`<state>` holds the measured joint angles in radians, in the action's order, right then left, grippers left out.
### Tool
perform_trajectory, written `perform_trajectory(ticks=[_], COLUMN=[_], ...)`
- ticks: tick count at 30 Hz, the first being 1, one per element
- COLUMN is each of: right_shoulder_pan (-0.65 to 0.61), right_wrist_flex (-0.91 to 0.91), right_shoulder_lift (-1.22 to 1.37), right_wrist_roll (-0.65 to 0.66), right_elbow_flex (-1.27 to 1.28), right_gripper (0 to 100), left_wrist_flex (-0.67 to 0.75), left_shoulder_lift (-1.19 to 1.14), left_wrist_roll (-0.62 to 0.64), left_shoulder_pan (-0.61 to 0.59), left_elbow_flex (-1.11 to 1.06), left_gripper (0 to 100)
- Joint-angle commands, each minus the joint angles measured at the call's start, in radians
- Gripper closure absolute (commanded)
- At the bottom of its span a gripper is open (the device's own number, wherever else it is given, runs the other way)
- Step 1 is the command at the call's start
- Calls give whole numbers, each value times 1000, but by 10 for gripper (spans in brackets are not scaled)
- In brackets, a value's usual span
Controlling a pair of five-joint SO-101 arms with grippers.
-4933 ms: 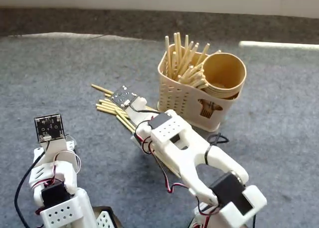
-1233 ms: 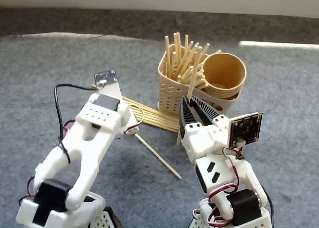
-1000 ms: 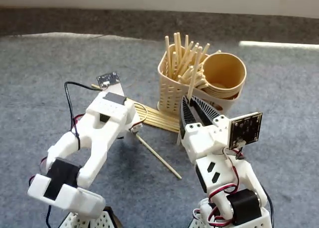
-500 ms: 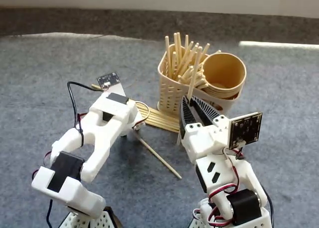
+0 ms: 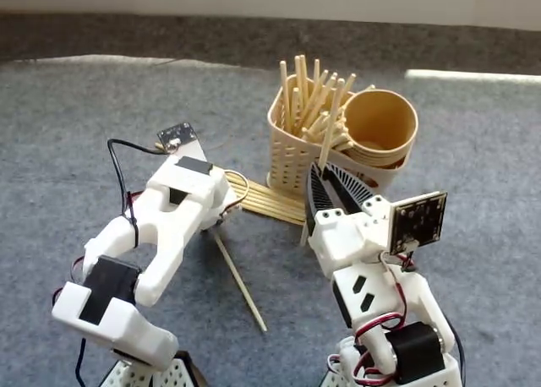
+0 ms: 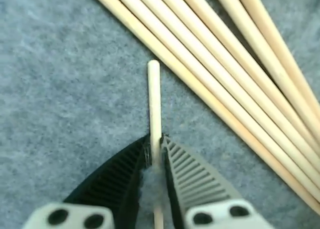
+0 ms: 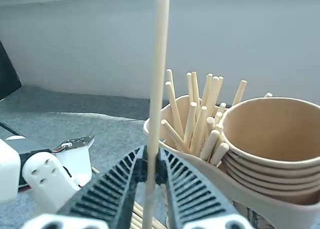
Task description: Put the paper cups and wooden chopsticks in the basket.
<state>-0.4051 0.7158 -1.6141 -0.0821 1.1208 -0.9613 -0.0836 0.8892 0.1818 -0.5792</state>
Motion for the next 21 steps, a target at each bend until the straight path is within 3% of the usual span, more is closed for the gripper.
perform_trajectory(ticks=[1, 5, 13, 21], right_shoulder_pan=[8, 10, 10, 87], right_wrist_flex=[-47, -203, -581, -664], right_shoulder_lift=[-5, 2, 5, 251], right_wrist_roll=[-3, -2, -2, 0], right_elbow_flex=[-90, -127, -120, -262], right_gripper=[993, 993, 993, 993], left_wrist_flex=[6, 6, -15, -15], left_shoulder_lift=[4, 8, 10, 10], left_wrist_roll=[-3, -71, -75, -75], left_shoulder_pan=[-12, -16, -59, -58], left_elbow_flex=[4, -5, -12, -12], left_gripper=[994, 994, 994, 994])
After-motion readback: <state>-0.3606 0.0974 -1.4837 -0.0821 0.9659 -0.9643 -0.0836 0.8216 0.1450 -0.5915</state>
